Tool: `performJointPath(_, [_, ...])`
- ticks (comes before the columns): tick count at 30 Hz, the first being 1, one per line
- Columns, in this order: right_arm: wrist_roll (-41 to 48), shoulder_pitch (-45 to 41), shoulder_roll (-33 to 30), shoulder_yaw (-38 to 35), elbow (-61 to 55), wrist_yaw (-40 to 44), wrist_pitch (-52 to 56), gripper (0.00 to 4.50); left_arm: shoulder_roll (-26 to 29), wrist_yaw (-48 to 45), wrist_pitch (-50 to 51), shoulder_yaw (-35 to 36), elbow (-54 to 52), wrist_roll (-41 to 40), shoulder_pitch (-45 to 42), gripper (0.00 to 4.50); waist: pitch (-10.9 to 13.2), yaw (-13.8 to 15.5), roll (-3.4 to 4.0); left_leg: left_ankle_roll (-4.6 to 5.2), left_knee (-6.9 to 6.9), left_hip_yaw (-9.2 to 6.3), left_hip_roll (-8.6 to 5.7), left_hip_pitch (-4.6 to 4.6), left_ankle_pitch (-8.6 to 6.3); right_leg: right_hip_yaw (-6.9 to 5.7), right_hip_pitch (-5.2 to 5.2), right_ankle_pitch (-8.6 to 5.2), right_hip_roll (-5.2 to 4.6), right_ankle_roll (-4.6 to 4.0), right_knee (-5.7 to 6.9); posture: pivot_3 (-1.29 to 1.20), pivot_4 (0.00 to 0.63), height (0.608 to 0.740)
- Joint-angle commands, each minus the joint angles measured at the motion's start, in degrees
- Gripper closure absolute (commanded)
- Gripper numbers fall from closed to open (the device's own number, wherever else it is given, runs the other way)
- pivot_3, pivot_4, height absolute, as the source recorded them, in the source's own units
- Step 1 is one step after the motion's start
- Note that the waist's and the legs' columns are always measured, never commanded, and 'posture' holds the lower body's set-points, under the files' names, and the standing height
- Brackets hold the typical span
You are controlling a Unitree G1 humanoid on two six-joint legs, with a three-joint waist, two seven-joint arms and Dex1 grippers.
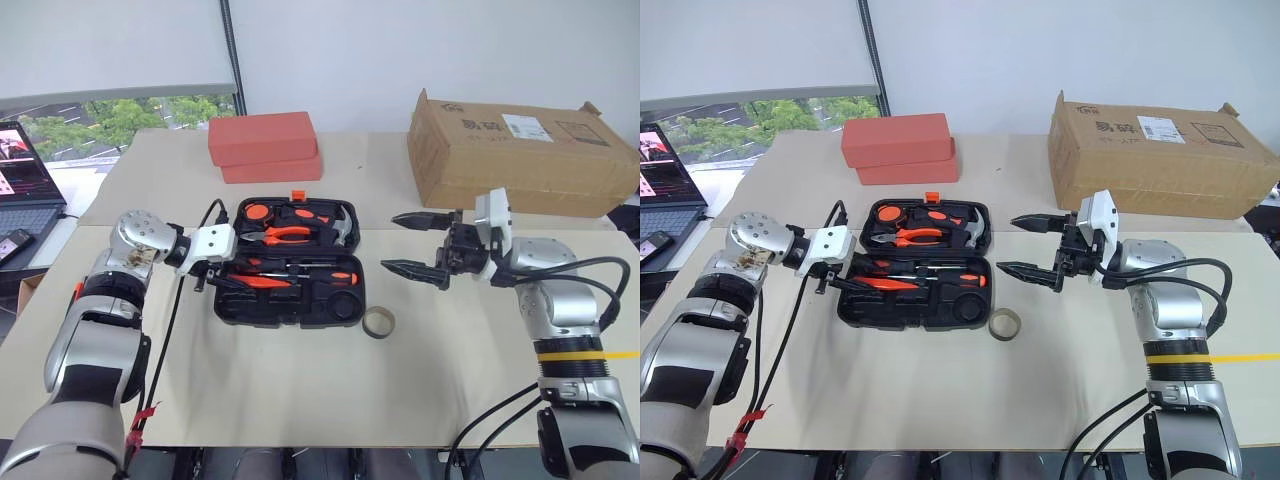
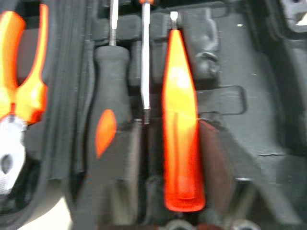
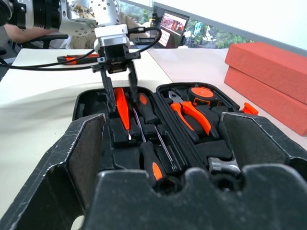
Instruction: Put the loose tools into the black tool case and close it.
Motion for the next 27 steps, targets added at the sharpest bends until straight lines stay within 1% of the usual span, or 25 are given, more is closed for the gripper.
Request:
performJointPath(1, [0.73,-1.45,-0.04,-0.83,-0.43,0.44,-1.85,0.0,0.23,-0.3,0.56,3.94,-2.14,-4.05,-1.74,2.1,0.0,0.05,0.0,0.0,0.0,0.0,0.0,0.0,0.0,0.0,0.0,0.0,0.0,0.0,0.0,0.0,0.15,0.712])
performJointPath(3, [0.68,-1.53,-0.06,-0.8,-0.06,0.5,-2.21,0.0,0.43,-0.91,1.65,5.12,-2.82,-5.24,-1.95,2.1,0.0,0.09,0.0,-0.02,0.01,0.0,0.0,0.0,0.01,0.0,0.0,0.0,0.0,0.0,0.01,0.0,0.15,0.712])
performJointPath(7, [0.63,-1.78,-0.05,-0.86,0.76,0.64,-2.79,0.0,0.54,-4.16,8.52,8.7,-6.37,-10.33,-1.64,2.1,0.0,0.08,0.0,-0.03,0.03,0.0,0.0,0.0,0.02,0.0,0.01,0.0,0.0,0.0,0.03,0.0,0.15,0.712])
performJointPath(9, [0.68,-1.77,0.06,-0.77,0.74,0.66,-2.88,0.0,0.8,-4.44,9.47,8.73,-8.1,-10.52,-0.12,2.1,0.0,0.07,0.0,-0.05,0.03,0.0,0.0,0.0,0.03,0.0,0.01,0.0,0.01,0.0,0.07,0.0,0.15,0.712])
performJointPath(10, [0.72,-1.83,0.14,-0.72,0.81,0.69,-2.92,0.0,0.74,-4.33,9.3,8.71,-8.98,-10.5,0.88,2.61,0.0,0.07,0.0,-0.05,0.03,0.0,0.0,0.0,0.03,0.0,0.01,0.0,0.01,0.0,0.08,0.0,0.15,0.712])
performJointPath(11, [0.76,-1.83,0.18,-0.7,0.78,0.7,-2.93,0.0,0.71,-4.25,9.32,8.73,-9.81,-10.54,1.65,2.84,0.0,0.04,0.0,-0.06,0.03,0.0,-0.01,0.01,0.04,0.01,0.01,0.0,0.01,0.0,0.08,0.0,0.15,0.712])
performJointPath(15, [0.59,-1.86,0.19,-0.54,1.23,1.01,-3.18,0.0,-0.05,-4.0,7.96,6.92,-13.48,-9.46,5.95,4.32,0.0,-0.07,0.0,-0.09,0.03,0.04,0.01,0.1,0.06,0.09,0.05,0.0,0.03,0.0,0.11,0.0,0.15,0.712])
performJointPath(16, [0.52,-1.85,0.2,-0.51,1.35,1.03,-3.3,0.0,-0.36,-3.62,7.62,6.48,-14.3,-9.19,7.0,4.46,0.0,-0.04,0.0,-0.09,0.03,0.06,0.0,0.13,0.05,0.12,0.05,0.0,0.03,0.0,0.12,0.0,0.15,0.712])
performJointPath(21, [0.4,-1.65,0.17,-0.28,1.28,1.11,-3.54,0.0,-2.17,1.14,4.86,5.66,-13.86,-7.6,9.17,4.46,0.0,0.28,0.0,-0.08,0.05,0.05,0.0,0.13,0.05,0.12,0.07,0.0,0.01,0.0,0.13,0.0,0.15,0.712])
performJointPath(27, [0.48,-1.3,0.01,-0.32,0.96,0.97,-3.59,0.0,-2.16,2.08,3.36,5.12,-12.62,-6.94,9.92,4.46,0.0,0.19,0.0,-0.07,0.05,0.05,-0.01,0.14,0.04,0.12,0.08,0.0,0.0,0.0,0.12,0.0,0.15,0.712])
